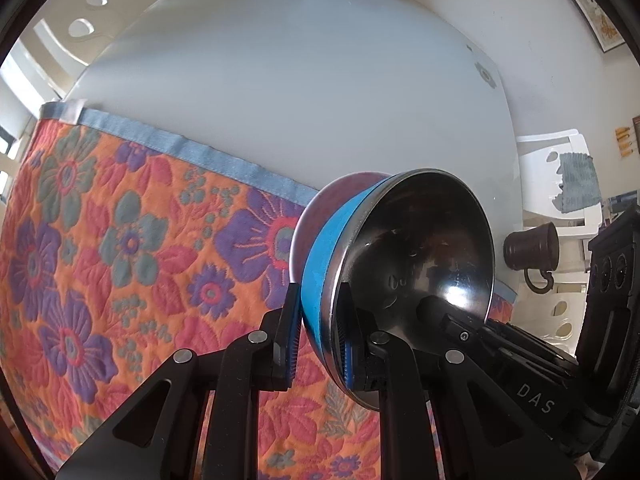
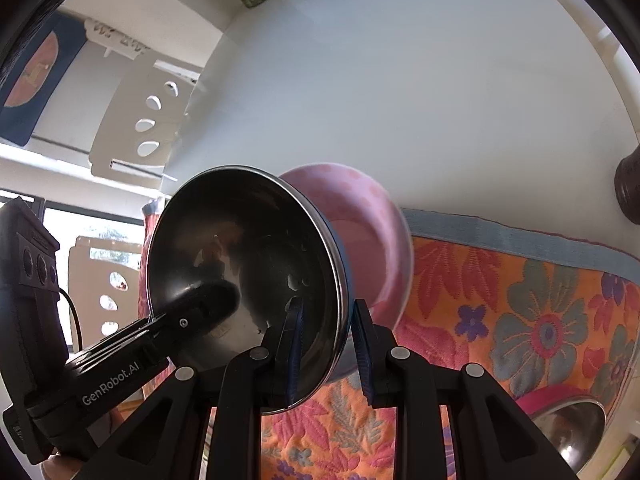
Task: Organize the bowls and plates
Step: 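Lift the steel bowl with both tools and carry it toward the pink bowl, then lower the steel bowl into the pink bowl with both tools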
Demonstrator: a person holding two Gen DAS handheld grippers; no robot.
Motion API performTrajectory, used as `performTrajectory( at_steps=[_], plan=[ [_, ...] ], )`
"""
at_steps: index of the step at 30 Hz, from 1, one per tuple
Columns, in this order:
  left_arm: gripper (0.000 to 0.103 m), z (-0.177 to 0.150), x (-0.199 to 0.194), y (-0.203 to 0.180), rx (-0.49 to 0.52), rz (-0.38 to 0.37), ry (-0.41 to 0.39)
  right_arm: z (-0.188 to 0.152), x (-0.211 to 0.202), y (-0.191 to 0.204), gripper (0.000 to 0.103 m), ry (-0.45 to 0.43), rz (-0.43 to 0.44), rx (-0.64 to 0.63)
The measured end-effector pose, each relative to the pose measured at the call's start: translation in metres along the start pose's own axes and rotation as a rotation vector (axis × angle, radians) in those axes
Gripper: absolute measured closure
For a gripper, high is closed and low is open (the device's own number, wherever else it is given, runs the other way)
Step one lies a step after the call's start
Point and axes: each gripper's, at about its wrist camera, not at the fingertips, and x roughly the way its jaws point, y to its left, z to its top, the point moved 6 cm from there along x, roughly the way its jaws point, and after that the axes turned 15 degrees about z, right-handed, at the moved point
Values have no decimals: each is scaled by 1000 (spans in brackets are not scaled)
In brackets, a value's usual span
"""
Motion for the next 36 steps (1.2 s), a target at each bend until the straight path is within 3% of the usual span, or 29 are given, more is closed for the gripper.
performTrajectory(
  at_steps=[19, 27, 36],
  plan=[
    [88, 10, 18, -24, 108, 93, -38, 13, 0, -15, 79, -38, 3, 7],
    [82, 15, 12, -18, 113, 94, -53, 12, -8, -17, 79, -57, 46, 17],
    [82, 8, 17, -28, 134, 93, -40, 10, -7, -8, 79, -59, 85, 20]
  ],
)
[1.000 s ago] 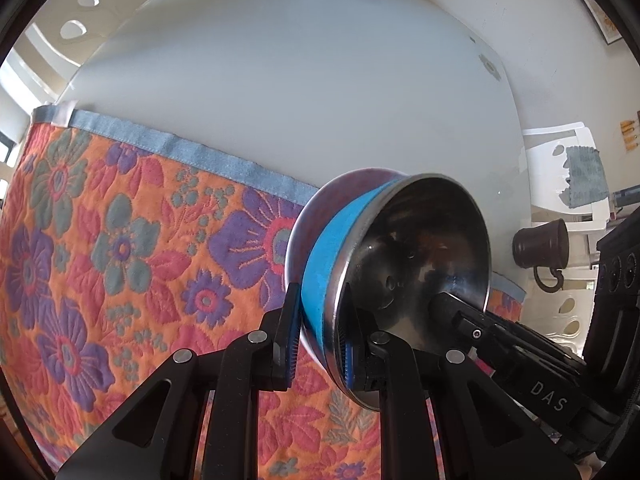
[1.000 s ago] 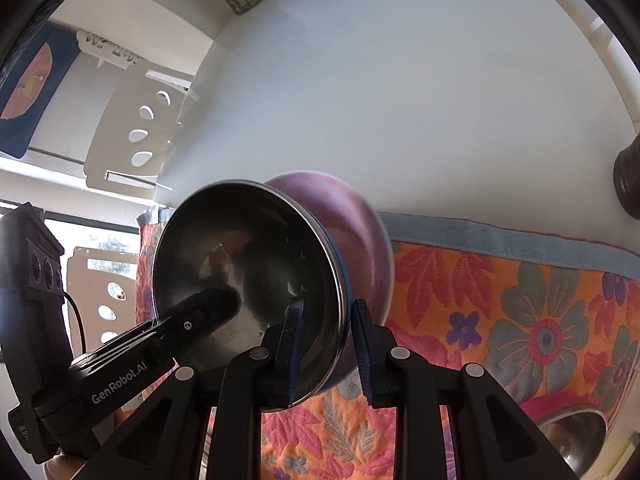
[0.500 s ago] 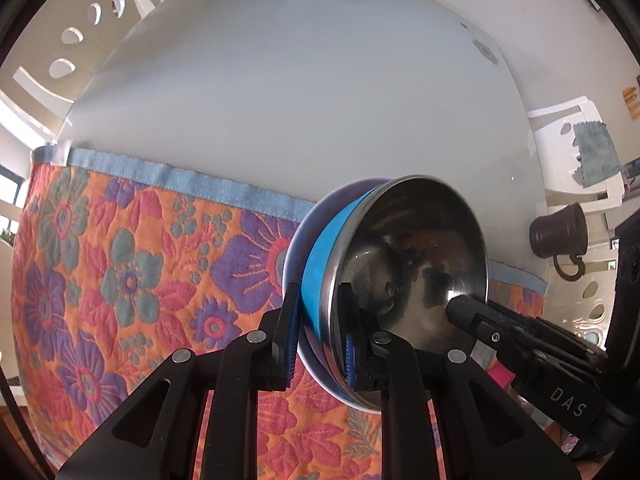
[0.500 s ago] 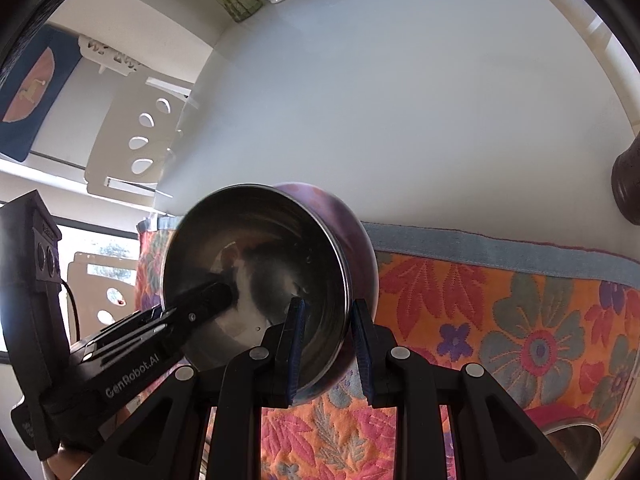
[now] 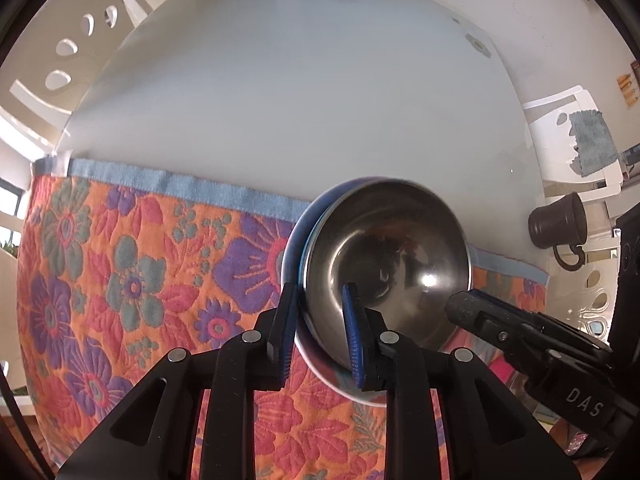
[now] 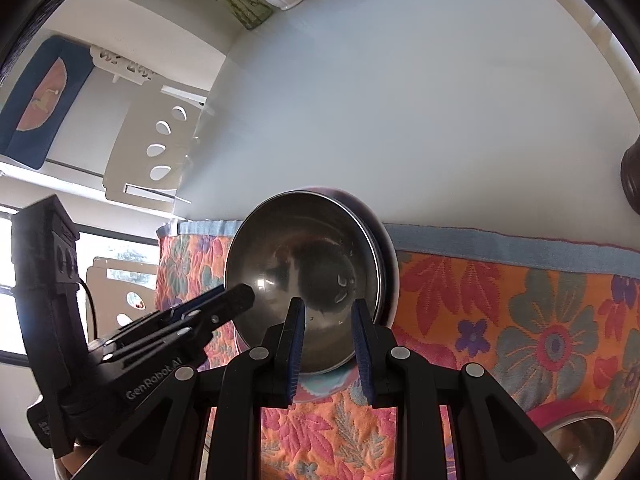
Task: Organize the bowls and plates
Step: 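Lower the steel bowl into the pink bowl with both tools, then open both tools and withdraw them from the stacked bowls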
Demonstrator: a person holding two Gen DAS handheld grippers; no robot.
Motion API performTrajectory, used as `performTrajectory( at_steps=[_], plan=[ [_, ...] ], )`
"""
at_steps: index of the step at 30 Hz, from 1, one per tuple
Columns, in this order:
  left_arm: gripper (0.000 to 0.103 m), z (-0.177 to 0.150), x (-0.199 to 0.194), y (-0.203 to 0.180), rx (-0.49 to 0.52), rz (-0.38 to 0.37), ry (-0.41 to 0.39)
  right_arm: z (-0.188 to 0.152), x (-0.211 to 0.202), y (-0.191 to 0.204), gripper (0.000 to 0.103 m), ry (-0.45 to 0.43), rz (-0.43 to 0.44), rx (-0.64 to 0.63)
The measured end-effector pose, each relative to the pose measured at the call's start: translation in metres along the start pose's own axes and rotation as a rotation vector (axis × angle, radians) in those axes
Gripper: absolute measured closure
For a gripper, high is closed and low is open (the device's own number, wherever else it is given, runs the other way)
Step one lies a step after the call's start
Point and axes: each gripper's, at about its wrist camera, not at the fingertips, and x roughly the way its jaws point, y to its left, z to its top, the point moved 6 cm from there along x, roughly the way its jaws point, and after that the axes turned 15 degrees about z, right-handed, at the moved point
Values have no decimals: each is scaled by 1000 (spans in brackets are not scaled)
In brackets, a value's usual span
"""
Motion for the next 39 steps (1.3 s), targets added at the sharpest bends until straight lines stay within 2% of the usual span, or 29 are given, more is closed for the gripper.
performTrajectory(
  at_steps=[3, 7, 10, 22, 31, 39],
  plan=[
    [82, -2, -1, 1, -23, -21, 7, 0, -1, -2, 79, -5, -1, 18],
    [82, -5, -7, 13, -32, 0, 6, -2, -4, -5, 79, 0, 9, 35],
    [81, -11, -9, 23, -57, 26, 37, -6, -4, -2, 79, 20, -3, 32],
    [80, -42, -30, 30, -78, 34, 39, -28, -17, 20, 79, 23, -8, 10],
    [80, -73, -37, 25, -90, 29, 62, -67, -22, 23, 79, 77, -49, 14],
    [78, -106, -36, 13, -114, 41, 95, -125, -23, 11, 79, 144, -69, 24]
  ],
)
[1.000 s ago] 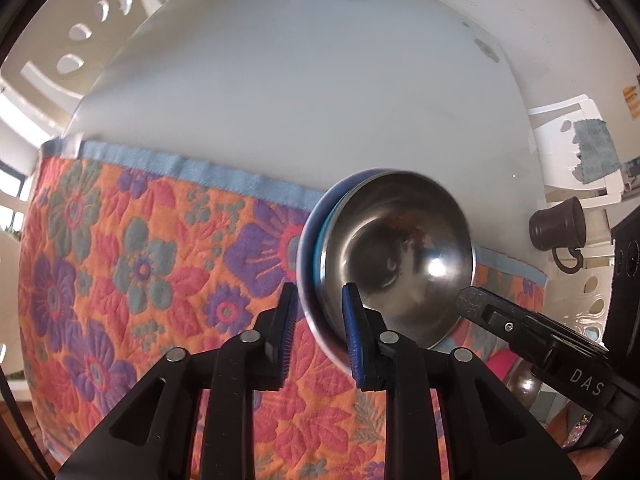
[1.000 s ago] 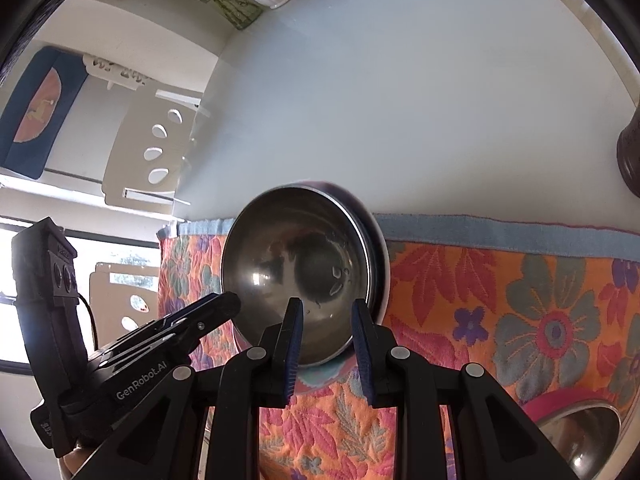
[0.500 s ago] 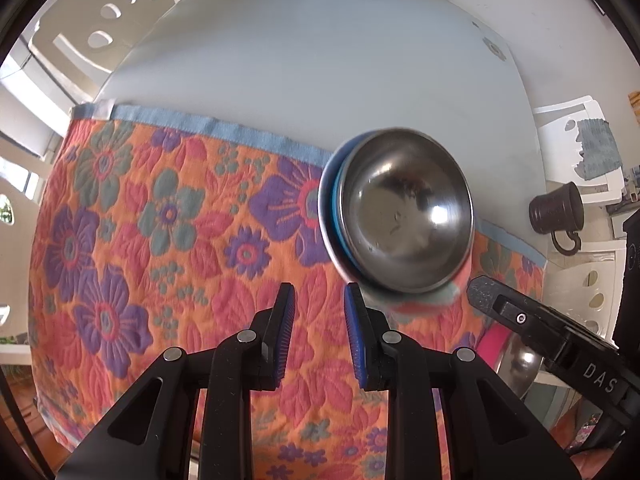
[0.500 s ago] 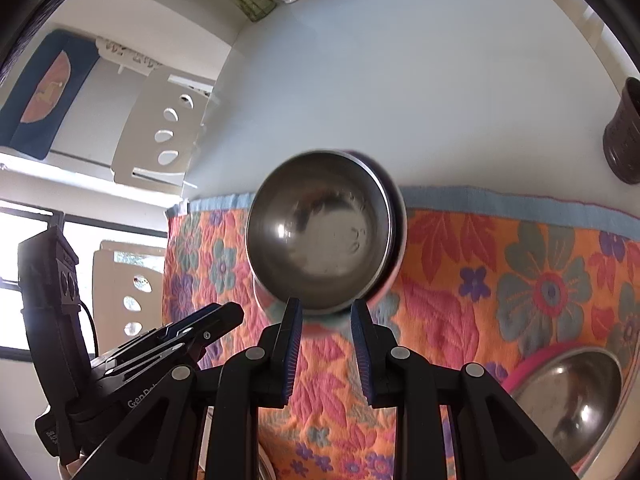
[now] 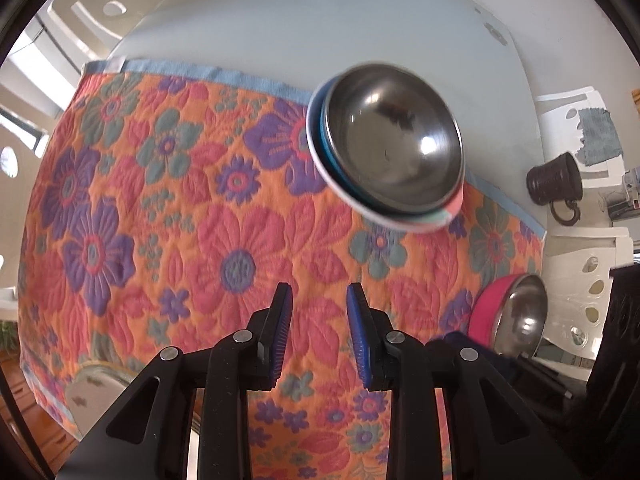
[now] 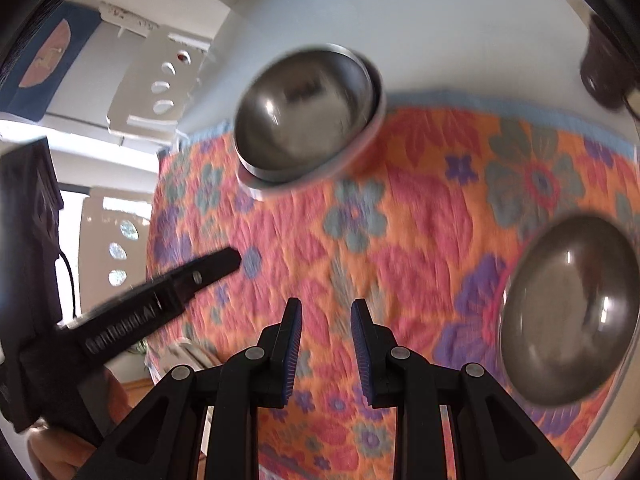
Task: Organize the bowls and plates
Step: 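Open both tools and withdraw them from the stacked bowls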
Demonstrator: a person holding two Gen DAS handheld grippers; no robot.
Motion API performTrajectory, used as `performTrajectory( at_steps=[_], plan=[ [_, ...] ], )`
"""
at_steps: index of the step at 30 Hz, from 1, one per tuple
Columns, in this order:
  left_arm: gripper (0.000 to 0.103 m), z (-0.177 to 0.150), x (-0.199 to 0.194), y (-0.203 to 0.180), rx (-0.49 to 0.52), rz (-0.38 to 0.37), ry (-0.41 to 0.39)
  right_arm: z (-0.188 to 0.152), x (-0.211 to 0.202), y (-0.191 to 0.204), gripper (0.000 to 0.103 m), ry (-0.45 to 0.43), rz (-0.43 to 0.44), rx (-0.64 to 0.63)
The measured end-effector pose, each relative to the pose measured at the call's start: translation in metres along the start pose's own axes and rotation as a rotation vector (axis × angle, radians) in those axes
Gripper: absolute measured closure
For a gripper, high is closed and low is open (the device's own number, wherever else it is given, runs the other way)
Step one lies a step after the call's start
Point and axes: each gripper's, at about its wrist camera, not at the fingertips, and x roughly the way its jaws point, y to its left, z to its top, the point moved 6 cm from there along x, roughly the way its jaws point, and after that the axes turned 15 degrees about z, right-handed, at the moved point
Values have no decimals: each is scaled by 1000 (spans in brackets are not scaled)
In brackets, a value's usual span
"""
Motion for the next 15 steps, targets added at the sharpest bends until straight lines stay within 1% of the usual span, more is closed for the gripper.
performTrajectory(
  at_steps=[5, 7, 8, 10, 12, 13, 14, 15],
  plan=[
    [78, -23, 9, -12, 26, 2, 29, -33, -2, -15, 79, 28, -9, 22],
    [75, -31, 13, -17, 35, 1, 47, -45, -4, -23, 77, 34, -10, 39],
    [75, -34, 15, -21, 43, -6, 60, -51, -5, -28, 74, 40, 3, 60],
    [74, -41, 19, -29, 65, -25, 81, -62, -9, -42, 55, 39, 39, 120],
    [69, -48, 20, -39, 91, -22, 85, -72, -15, -57, 48, 27, 46, 158],
    [66, -49, 20, -43, 99, -21, 84, -75, -18, -62, 48, 23, 40, 170],
    [61, -52, 20, -50, 113, -22, 82, -78, -21, -68, 48, 19, 36, 189],
    [59, -54, 20, -56, 127, -29, 84, -82, -25, -75, 48, 12, 38, 211]
  ],
)
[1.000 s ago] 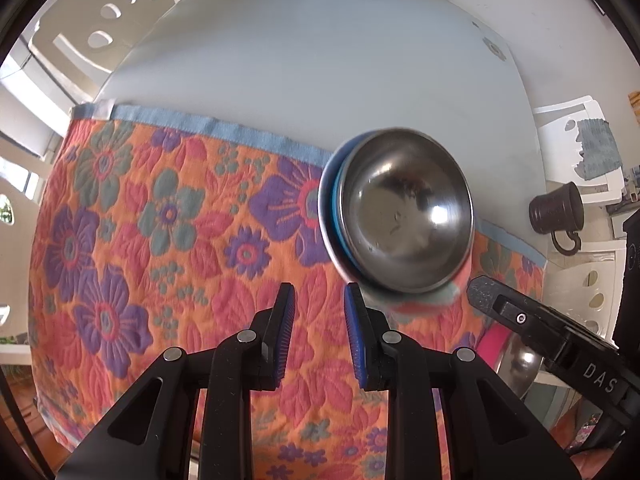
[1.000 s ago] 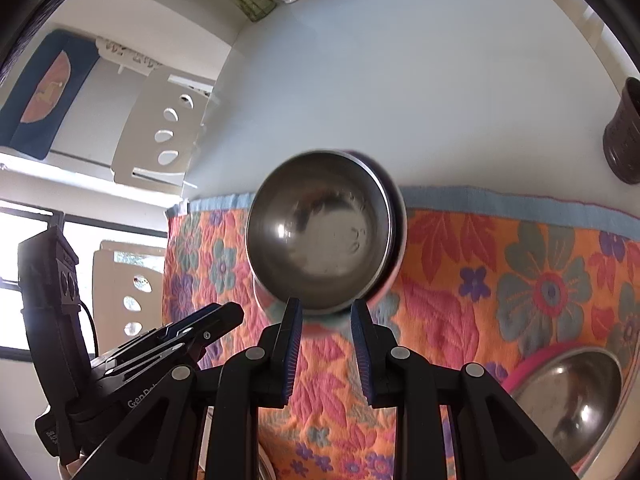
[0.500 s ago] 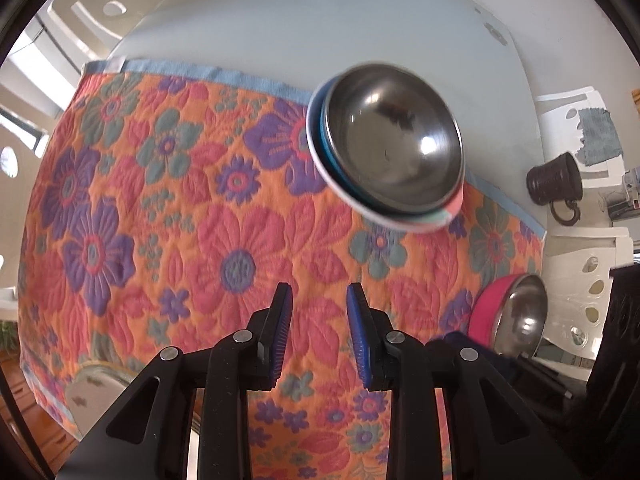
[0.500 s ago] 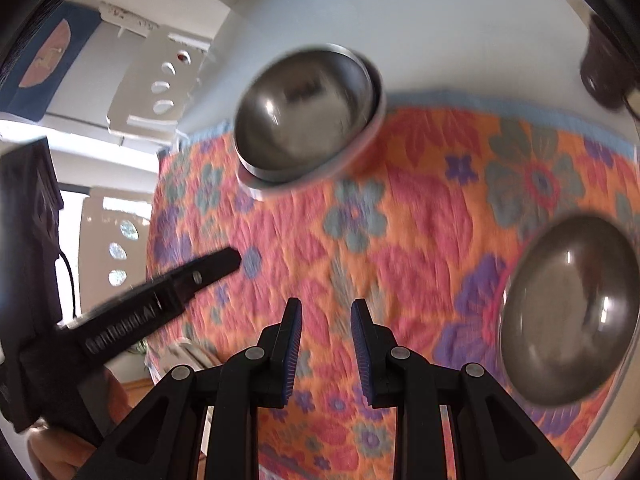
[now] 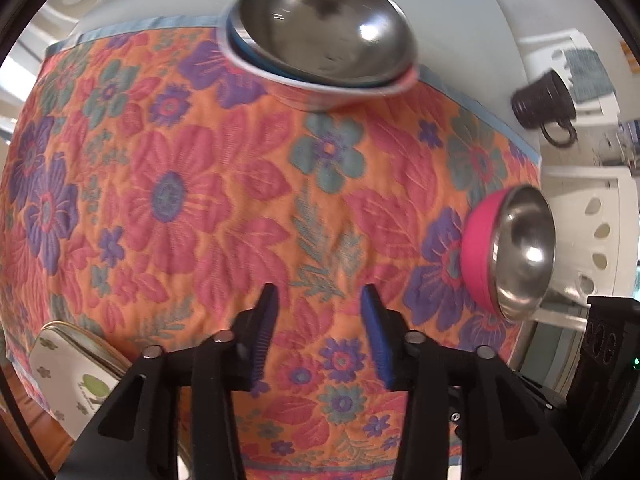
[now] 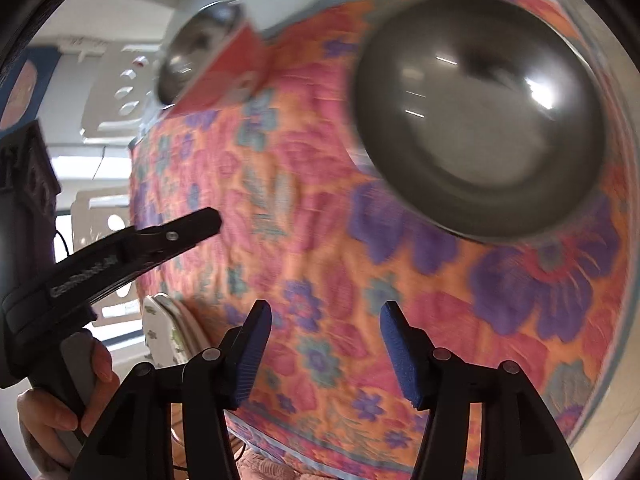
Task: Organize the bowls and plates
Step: 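Open both tools and withdraw them from the stacked bowls, then move both tools to the pink-exterior steel bowl and grip its rim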
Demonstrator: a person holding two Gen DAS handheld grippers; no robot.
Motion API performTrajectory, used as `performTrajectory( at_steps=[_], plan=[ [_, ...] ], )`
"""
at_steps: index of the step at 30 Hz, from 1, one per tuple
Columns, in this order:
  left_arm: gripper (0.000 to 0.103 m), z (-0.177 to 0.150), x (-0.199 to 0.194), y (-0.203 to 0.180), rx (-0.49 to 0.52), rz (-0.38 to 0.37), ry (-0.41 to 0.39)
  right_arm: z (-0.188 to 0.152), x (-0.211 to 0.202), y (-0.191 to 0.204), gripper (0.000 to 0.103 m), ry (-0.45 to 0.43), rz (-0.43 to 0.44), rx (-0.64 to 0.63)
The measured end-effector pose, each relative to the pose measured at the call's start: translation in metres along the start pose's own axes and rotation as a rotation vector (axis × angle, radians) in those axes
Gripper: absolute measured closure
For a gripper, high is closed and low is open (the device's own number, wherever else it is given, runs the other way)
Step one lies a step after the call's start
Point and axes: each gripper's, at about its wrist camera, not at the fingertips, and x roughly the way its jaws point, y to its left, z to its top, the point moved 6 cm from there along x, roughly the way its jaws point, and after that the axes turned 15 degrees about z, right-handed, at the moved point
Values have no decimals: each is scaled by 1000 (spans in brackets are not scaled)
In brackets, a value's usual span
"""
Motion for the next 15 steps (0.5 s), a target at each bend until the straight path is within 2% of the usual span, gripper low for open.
performTrajectory(
  at_steps=[2, 5, 15],
  plan=[
    [57, -1, 1, -12, 25, -13, 2, -2, -7, -11, 48, -14, 11, 30],
    [47, -3, 0, -31, 58, -13, -6, -6, -24, -27, 48, -35, 13, 60],
    [47, 5, -9, -76, 112, -51, -4, 10, -79, -61, 48, -167, 17, 125]
  ],
)
